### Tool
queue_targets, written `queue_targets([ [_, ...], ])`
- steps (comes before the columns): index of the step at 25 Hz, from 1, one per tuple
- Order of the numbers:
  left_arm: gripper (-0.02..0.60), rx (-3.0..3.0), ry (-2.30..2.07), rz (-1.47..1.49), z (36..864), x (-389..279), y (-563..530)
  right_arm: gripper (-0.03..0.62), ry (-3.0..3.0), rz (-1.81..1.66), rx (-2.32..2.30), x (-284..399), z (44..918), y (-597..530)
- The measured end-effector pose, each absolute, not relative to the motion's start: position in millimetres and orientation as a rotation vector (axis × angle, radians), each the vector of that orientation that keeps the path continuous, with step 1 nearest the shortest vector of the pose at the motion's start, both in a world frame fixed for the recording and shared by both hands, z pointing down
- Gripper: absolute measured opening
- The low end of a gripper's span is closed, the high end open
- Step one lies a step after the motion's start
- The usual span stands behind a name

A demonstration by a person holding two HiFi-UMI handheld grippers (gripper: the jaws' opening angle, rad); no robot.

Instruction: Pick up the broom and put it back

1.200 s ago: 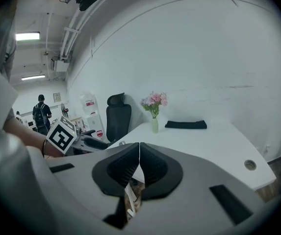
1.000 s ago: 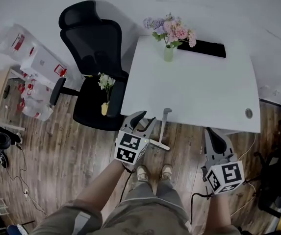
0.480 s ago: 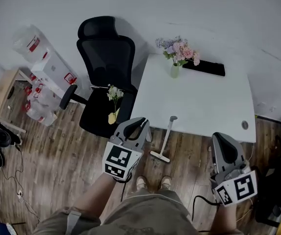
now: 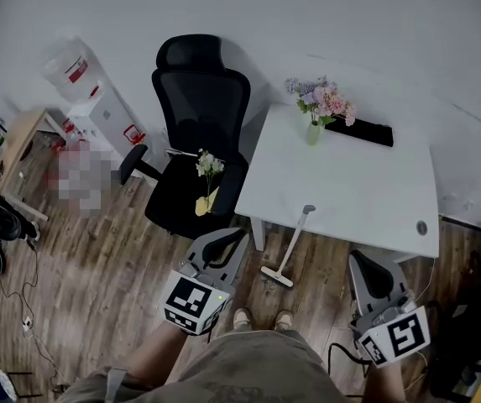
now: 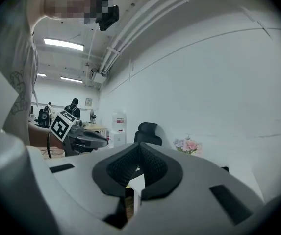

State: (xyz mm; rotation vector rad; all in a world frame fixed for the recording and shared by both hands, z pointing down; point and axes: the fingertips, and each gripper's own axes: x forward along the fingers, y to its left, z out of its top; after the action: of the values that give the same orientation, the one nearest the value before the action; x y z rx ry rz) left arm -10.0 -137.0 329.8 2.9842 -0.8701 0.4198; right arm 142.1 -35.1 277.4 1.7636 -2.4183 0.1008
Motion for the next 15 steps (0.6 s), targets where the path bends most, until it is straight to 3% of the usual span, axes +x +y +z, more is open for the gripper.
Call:
queue_targets([
  [15, 0.023, 2.955, -0.942, 0.401, 324, -44, -135, 0.031, -2.461, 0.109, 1.705, 111, 282, -51],
])
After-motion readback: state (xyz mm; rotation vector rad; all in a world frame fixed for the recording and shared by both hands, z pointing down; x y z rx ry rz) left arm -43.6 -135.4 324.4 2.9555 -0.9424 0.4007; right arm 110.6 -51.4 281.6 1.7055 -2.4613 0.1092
